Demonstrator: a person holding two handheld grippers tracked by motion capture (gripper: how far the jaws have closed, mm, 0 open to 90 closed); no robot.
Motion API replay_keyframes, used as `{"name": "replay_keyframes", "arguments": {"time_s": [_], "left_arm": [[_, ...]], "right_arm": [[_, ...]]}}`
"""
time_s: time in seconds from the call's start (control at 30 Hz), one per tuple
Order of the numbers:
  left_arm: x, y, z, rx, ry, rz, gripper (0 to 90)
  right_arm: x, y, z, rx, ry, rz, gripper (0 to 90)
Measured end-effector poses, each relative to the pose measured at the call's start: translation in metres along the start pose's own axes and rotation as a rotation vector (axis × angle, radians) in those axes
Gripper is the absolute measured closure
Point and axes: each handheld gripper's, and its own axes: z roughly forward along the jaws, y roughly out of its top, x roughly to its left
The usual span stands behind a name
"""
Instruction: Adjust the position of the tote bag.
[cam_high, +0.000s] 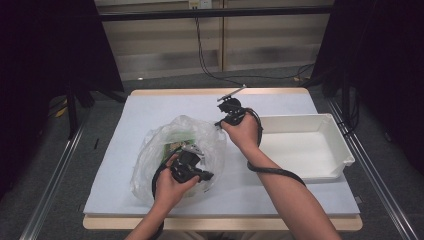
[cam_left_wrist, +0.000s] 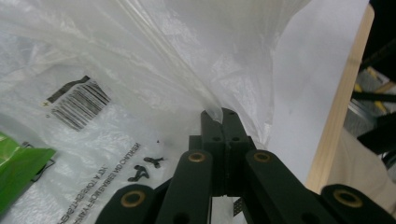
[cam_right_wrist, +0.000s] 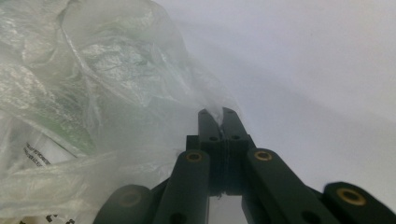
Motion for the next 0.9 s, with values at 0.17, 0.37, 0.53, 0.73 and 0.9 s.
{"name": "replay_keyframes", "arguments": {"time_s": [0.17,0.37,0.53,0.73,0.9], "left_arm": [[0.004,-0.005,0.001,-0.005,-0.012,-0.006,90.0],[0.013,-0.01,-0.001,-0.012,-0.005,-0.047,90.0],[0.014,-0.01,-0.003,-0.011,0.013,-0.039,90.0],[0.014,-0.009,-0.003,-0.024,0.016,-0.043,90.0],[0.016,-0.009,-0.003,-0.022,0.023,-0.041,90.0]], "right_arm": [[-0.008,-0.004,0.008,0.04,-0.027,0.0,89.4],[-0.016,-0.011,0.008,0.012,-0.007,0.004,89.1],[-0.013,-0.013,-0.003,-0.024,0.01,-0.003,81.0],[0.0,-0.008,-0.018,-0.09,0.011,-0.055,53.4],[0.013,-0.002,-0.025,-0.114,0.024,-0.119,36.7]]}}
